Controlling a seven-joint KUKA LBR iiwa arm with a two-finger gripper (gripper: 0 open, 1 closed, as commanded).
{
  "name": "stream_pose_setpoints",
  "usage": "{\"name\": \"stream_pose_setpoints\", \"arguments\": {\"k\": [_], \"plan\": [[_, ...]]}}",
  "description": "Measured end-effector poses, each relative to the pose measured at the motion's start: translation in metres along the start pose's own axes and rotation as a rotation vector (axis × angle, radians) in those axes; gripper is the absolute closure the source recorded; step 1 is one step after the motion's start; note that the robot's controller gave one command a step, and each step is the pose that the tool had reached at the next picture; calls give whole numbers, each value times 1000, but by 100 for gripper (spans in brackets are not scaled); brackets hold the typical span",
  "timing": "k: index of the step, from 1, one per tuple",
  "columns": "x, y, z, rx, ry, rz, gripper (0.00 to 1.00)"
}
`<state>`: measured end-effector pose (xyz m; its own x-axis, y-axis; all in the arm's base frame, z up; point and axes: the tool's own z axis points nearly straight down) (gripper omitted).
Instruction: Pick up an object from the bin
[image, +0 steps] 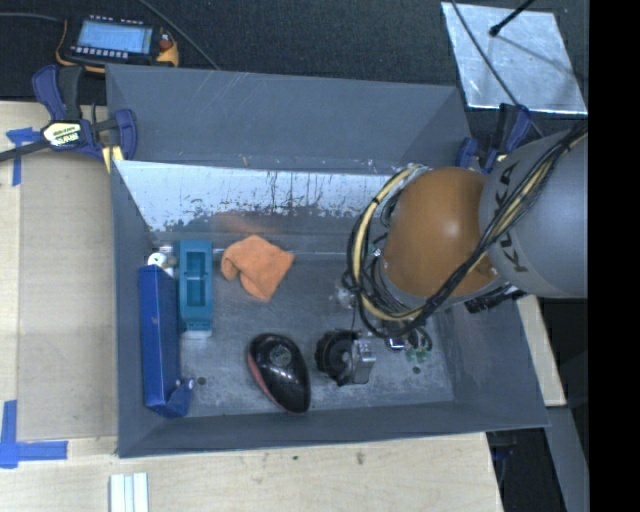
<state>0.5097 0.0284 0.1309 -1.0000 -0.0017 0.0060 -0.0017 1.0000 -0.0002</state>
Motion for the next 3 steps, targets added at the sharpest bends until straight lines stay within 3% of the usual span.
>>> {"name": "stream_pose_setpoints", "arguments": {"k": [1,2,3], "plan": [[-2,0,-5,0,-8,2,100],[-2,0,-5,0,-8,3,100],[0,-3,44,0,-12,-5,100]]}}
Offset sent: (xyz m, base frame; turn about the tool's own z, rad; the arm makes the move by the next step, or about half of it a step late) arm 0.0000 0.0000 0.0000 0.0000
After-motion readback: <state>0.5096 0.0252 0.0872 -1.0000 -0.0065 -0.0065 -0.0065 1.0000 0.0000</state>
